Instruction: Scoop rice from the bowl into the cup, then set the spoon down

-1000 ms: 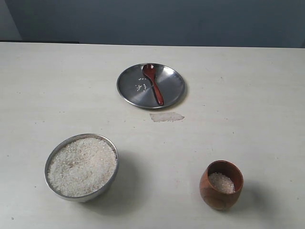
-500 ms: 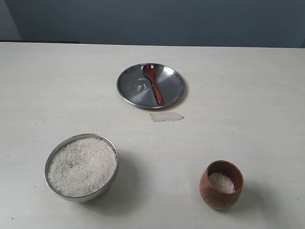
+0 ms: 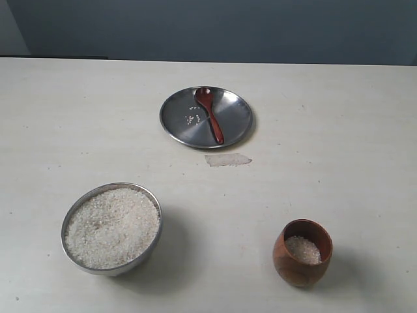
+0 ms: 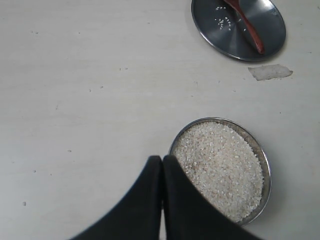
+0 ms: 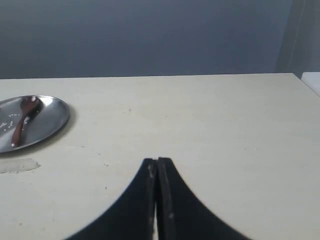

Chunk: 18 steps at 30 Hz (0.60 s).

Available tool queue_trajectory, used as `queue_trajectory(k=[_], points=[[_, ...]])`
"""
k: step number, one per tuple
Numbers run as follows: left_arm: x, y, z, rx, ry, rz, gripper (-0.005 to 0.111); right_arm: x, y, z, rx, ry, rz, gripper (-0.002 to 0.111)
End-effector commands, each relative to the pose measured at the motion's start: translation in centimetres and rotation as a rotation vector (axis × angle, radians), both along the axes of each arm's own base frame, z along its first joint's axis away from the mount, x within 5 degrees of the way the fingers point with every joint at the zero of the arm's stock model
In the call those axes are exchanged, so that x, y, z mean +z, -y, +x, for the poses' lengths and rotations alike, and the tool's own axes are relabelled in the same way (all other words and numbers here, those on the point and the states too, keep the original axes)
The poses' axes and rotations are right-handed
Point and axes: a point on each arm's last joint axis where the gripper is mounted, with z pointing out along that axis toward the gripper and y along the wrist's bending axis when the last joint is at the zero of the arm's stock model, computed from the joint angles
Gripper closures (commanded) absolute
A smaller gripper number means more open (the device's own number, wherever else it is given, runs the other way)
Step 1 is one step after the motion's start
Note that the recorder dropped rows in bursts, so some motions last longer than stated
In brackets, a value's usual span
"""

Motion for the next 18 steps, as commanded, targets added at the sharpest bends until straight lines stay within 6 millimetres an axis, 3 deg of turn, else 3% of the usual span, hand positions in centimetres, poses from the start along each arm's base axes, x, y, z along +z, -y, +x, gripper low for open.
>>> queue_trajectory(k=[1, 18], points=[[0.17, -0.09, 0.03, 0.005, 0.01, 0.008, 0.106, -0.02, 0.06, 0.0, -0.005, 0.01, -0.015, 0.108], [0.17, -0.09, 0.03, 0.005, 0.01, 0.008, 0.106, 0.81, -0.05, 0.14, 0.013, 0.098, -0.049, 0.108]])
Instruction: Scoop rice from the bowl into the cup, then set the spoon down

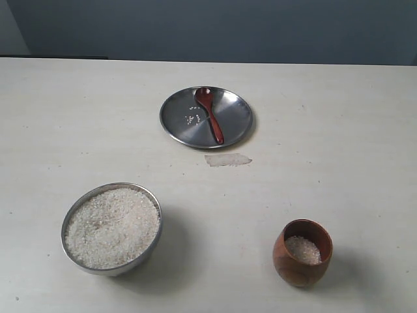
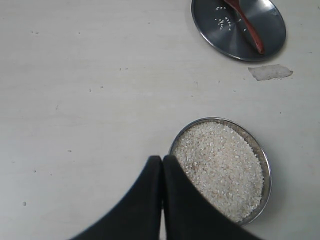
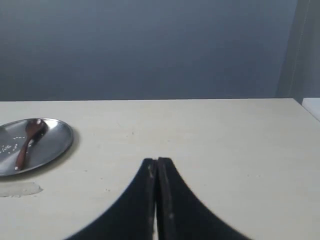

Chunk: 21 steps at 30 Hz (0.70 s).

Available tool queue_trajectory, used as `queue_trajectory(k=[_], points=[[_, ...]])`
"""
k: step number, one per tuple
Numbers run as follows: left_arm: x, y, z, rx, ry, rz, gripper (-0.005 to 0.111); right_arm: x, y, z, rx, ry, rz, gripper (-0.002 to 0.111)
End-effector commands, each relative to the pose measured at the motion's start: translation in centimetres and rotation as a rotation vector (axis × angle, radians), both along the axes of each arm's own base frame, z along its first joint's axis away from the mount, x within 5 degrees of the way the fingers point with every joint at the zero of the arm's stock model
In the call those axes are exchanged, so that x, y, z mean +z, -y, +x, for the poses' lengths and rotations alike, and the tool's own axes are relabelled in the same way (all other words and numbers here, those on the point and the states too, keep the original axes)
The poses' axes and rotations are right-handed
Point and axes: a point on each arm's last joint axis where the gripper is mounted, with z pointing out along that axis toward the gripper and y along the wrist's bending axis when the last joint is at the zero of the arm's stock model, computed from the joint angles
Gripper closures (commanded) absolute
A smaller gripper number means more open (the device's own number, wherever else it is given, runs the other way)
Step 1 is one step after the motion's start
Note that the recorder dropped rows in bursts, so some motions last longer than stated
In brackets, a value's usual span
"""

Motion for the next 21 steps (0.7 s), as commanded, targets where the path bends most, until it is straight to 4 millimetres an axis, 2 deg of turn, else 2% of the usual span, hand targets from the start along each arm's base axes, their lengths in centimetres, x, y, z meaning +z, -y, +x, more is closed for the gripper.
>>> queue_trajectory(k=[1, 21], points=[[0.2, -0.1, 0.0, 0.005, 0.01, 0.008, 0.106, 0.0, 0.0, 0.0, 0.007, 0.01, -0.044, 0.108], [0.2, -0.1, 0.0, 0.005, 0.01, 0.008, 0.106, -1.0, -0.3, -0.1, 0.048, -0.082, -0.112, 0.108]])
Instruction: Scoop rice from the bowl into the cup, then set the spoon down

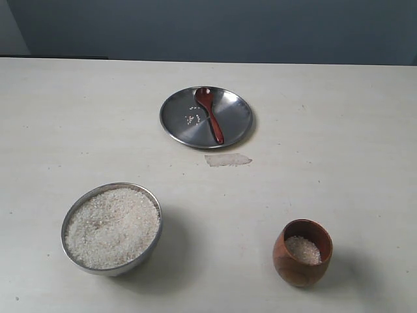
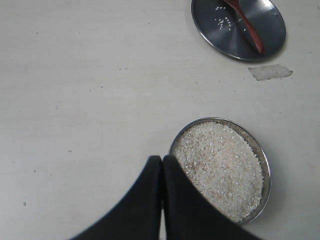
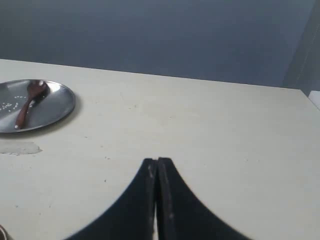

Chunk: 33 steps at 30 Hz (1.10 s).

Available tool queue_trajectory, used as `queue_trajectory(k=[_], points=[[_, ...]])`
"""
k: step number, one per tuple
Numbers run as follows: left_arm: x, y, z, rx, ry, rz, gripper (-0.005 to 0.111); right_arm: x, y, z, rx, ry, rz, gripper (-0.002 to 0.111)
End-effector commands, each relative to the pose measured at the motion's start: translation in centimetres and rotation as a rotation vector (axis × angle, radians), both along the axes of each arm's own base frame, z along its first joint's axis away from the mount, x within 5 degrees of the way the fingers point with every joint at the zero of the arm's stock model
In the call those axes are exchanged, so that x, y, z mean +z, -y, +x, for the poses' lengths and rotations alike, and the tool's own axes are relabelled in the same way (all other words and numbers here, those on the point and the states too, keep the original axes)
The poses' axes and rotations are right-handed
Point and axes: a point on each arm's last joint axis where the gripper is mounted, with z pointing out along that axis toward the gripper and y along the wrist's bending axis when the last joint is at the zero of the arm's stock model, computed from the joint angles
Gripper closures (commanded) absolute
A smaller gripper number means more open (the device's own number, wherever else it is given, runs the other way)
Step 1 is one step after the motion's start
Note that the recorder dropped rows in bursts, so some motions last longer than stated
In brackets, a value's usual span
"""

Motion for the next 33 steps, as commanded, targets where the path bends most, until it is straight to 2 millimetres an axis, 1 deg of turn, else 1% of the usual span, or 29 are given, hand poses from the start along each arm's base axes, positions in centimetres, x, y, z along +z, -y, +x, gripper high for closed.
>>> queue_trajectory(k=[1, 3, 5, 7, 20, 33], points=[[0.17, -0.09, 0.03, 0.005, 0.01, 0.008, 0.106, -0.15, 0.06, 0.0, -0.006, 0.001, -0.017, 0.108], [0.17, -0.09, 0.03, 0.005, 0.01, 0.008, 0.106, -0.13, 0.06, 0.01, -0.011, 0.003, 0.004, 0.108], [0.17, -0.09, 0.03, 0.005, 0.01, 0.008, 0.106, -0.13, 0.06, 0.01, -0.029, -0.001, 0.078, 0.108], [0.17, -0.09, 0.03, 0.005, 0.01, 0.008, 0.106, -0.2, 0.13, 0.02, -0.042, -0.004, 0.1, 0.108], [0.17, -0.09, 0.03, 0.005, 0.01, 0.008, 0.106, -0.17, 0.37, 0.04, -0.053, 0.003, 0.035, 0.108], [0.17, -0.09, 0.03, 0.005, 0.01, 0.008, 0.106, -0.17, 0.37, 0.04, -0.053, 0.003, 0.034, 0.108]])
